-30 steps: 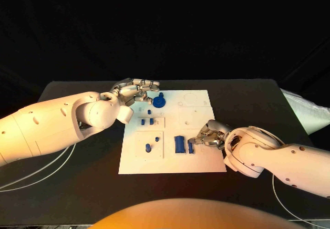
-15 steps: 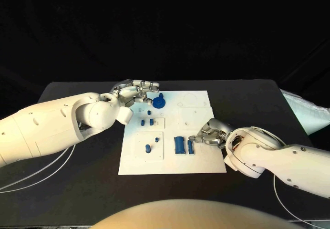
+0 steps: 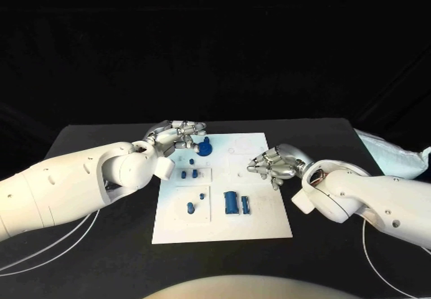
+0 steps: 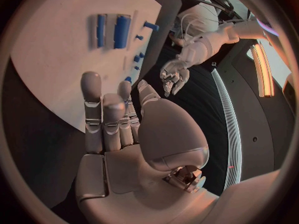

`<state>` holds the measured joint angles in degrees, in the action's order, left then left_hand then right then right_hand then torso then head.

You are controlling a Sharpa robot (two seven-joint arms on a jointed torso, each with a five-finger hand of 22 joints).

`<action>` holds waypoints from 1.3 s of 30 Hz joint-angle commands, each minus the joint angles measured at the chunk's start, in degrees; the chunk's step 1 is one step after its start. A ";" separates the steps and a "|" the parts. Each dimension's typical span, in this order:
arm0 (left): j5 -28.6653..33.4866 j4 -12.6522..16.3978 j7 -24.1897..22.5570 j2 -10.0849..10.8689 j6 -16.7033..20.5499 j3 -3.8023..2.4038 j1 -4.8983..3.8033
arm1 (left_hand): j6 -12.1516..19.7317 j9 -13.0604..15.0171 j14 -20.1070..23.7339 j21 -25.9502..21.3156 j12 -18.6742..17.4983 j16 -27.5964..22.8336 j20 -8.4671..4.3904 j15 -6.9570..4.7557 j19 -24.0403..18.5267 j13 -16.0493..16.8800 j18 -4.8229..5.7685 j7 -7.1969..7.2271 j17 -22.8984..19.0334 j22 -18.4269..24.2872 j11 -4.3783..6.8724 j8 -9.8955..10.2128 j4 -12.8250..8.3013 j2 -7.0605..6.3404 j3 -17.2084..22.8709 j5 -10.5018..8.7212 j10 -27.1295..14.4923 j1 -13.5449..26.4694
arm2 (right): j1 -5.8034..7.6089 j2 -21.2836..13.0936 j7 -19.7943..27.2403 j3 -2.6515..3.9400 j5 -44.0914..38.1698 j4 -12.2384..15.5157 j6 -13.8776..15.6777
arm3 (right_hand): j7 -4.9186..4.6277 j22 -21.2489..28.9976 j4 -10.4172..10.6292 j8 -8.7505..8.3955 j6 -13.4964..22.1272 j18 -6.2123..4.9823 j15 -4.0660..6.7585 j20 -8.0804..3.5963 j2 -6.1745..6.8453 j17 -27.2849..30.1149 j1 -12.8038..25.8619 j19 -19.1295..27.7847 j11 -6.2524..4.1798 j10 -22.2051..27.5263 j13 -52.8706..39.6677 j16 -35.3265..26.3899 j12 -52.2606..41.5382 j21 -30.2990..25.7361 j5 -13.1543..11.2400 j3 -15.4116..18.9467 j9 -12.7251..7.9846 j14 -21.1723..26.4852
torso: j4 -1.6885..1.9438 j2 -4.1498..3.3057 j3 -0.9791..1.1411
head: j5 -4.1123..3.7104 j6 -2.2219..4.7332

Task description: Assemble the parts on the task board

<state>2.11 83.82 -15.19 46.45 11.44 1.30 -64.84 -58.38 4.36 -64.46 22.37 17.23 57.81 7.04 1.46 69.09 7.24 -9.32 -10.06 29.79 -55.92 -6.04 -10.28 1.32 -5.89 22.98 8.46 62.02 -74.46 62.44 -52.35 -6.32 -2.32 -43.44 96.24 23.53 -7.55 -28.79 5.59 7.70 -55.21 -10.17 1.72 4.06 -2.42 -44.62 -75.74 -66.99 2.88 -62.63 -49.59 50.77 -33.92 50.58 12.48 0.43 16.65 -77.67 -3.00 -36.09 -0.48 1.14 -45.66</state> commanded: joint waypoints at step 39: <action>-0.29 2.25 -12.04 -2.06 25.15 -0.95 3.68 | 38.73 -4.36 44.68 -22.37 -17.23 -52.74 -2.12 -1.46 -51.76 -7.24 4.64 6.04 -29.79 45.26 6.04 10.28 -1.32 5.89 -15.38 -8.46 -40.95 47.23 | -0.70 8.16 32.52 2.01 39.19 -10.81 13.29 | 7.55 28.79 -5.59 -7.70 36.10 5.63 -1.72 -4.06 2.42 39.65 48.34 46.12 -2.88 41.01 49.59 -50.77 33.92 -44.75 -12.48 -0.43 -16.65 54.72 | 3.00 4.91 0.48 | -1.14 11.28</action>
<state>4.48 85.29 -23.28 44.40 28.78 0.46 -61.26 -26.53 0.26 -26.67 0.35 2.73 6.82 6.66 1.12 23.37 0.20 -6.42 -5.39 1.47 -14.37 -2.15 -1.37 0.14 -0.28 10.26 1.39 28.41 -36.74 61.98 -44.02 21.33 -0.42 -9.07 84.61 28.88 -4.88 -0.82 -1.24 0.41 -25.76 -6.14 -0.28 4.51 -0.12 -6.71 -36.97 -28.17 1.07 -29.16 -2.14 1.05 -2.12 7.82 0.52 -4.98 2.89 -30.97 -0.41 -31.16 -0.07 0.10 -34.61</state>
